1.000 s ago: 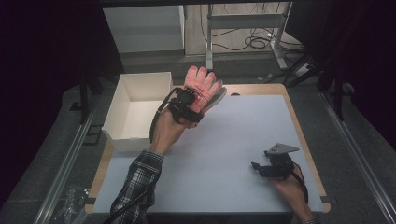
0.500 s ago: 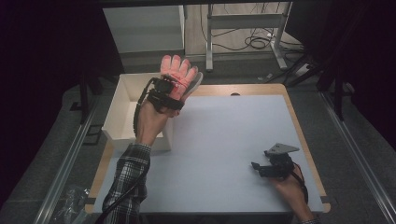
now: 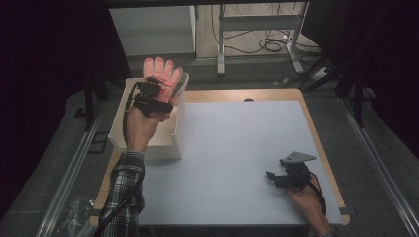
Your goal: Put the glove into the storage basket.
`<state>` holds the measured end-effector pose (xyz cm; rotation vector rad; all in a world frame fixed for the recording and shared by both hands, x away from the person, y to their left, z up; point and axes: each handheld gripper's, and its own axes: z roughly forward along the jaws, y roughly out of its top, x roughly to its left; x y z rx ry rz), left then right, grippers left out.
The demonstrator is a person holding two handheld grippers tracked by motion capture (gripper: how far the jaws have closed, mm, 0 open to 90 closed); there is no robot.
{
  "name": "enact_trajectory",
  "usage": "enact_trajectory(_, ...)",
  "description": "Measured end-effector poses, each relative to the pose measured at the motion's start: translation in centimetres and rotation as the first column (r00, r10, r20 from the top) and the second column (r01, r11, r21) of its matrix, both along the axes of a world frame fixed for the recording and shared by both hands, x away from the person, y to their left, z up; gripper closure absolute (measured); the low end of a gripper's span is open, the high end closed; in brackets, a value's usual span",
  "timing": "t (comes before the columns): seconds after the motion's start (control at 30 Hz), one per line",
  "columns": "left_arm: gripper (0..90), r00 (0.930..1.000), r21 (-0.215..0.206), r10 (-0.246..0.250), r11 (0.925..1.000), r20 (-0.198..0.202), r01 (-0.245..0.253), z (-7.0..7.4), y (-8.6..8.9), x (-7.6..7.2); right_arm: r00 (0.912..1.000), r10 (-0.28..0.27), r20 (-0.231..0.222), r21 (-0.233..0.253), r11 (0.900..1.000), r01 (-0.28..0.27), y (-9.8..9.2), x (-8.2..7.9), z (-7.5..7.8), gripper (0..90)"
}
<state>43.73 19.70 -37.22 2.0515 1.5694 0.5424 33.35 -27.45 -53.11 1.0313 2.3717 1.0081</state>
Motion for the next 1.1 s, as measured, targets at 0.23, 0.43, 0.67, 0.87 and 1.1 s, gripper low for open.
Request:
enact_trajectory(0.23, 33.4, 0.9977, 0.004, 0.059, 0.9983, -0.035, -0.059, -1.7, 2.0, 0.3, 1.0, 0.0, 0.0, -0.001, 1.0, 0.0, 0.0, 0.0, 0.0, 25.3)
enact_trajectory(0.43, 32.5, 0.9945, 0.012, 0.074, 0.9973, -0.075, -0.073, -4.5, 2.7, 0.8, 1.0, 0.0, 0.001, -0.001, 1.0, 0.0, 0.0, 0.0, 0.0, 25.2)
enact_trajectory(0.67, 31.7, 0.9891, 0.029, 0.066, 0.9976, -0.132, -0.063, -7.5, 2.3, 1.5, 1.0, 0.0, 0.001, -0.001, 1.0, 0.0, 0.0, 0.0, 0.0, 25.3)
enact_trajectory(0.87, 31.1, 0.9815, 0.044, 0.065, 0.9973, -0.18, -0.058, -8.9, 1.6, 2.7, 1.0, 0.0, 0.001, 0.0, 1.0, 0.0, 0.0, 0.0, 0.0, 25.2)
enact_trajectory(1.1, 29.5, 0.9694, 0.051, 0.079, 0.9963, -0.232, -0.069, -10.0, 1.0, 4.2, 1.0, 0.0, 0.001, 0.0, 1.0, 0.0, 0.0, 0.0, 0.0, 25.2)
